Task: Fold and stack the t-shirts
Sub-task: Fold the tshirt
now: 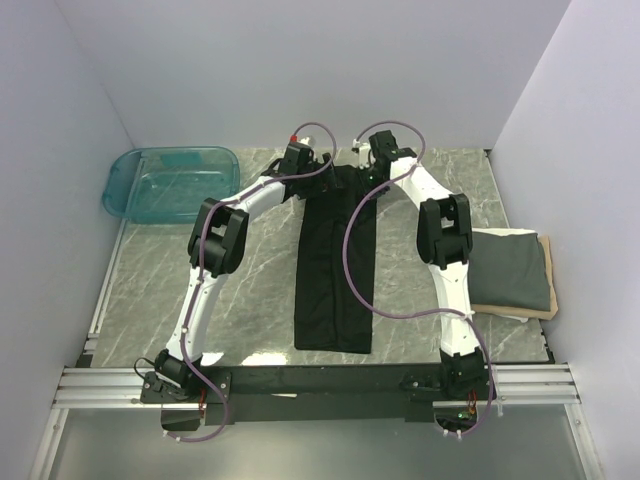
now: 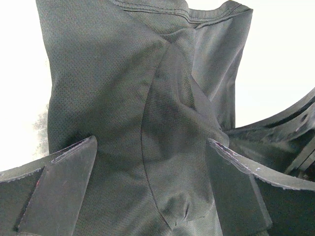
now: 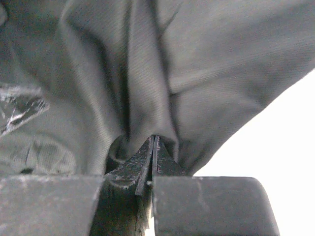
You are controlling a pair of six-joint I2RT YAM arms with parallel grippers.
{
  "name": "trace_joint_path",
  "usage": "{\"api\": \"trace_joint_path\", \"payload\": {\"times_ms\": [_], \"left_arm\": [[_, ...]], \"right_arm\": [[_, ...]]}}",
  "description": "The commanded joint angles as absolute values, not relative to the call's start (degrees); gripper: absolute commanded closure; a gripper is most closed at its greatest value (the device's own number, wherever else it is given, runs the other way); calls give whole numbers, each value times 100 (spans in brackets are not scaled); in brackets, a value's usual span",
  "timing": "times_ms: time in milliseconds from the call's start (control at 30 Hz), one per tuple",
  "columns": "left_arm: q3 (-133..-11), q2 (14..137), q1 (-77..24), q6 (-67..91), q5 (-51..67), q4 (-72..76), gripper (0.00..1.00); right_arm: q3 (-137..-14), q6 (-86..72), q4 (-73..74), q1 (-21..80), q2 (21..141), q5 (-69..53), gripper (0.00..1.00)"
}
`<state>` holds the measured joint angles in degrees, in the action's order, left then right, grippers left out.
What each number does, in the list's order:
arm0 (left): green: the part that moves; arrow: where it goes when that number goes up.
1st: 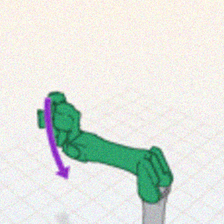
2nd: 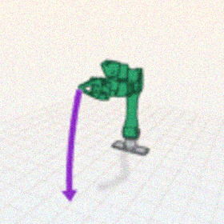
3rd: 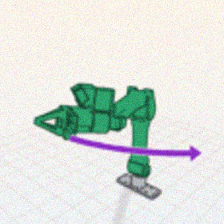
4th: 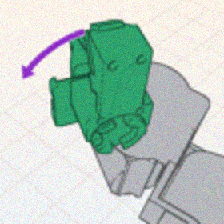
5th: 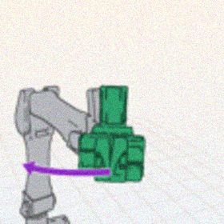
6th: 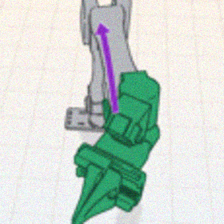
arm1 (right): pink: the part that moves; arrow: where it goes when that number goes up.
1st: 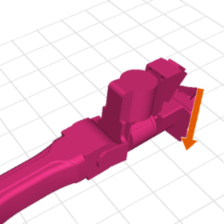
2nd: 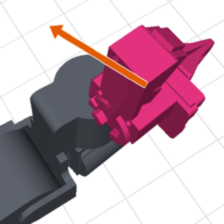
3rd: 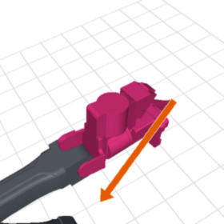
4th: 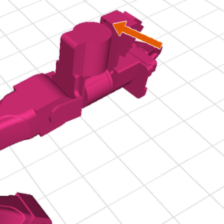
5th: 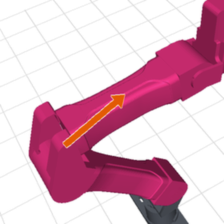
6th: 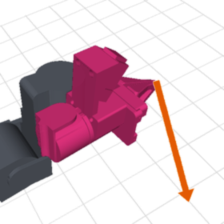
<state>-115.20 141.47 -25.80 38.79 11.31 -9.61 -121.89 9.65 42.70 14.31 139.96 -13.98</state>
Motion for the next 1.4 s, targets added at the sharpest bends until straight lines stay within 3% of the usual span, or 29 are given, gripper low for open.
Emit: {"api": "trace_joint_path", "payload": {"times_ms": [0,233,467,700,1367], "left_arm": [[-11312,14054,-2514,3788,941,-1362,1],[-11048,13957,-2400,3841,958,-1248,1],[-11022,14010,-2364,3823,1002,-1266,0],[-10925,13940,-2338,3823,1055,-1178,1],[-10609,13781,-2250,3937,1239,-932,1]], "right_arm": [[-12270,642,3771,1362,13440,-1055,100],[-12093,343,3507,1345,13157,-493,100],[-12068,746,3946,1441,13175,-1827,96],[-12321,607,4288,1687,13586,-1239,96],[-12641,-281,4000,2145,13914,-2076,92]]}}
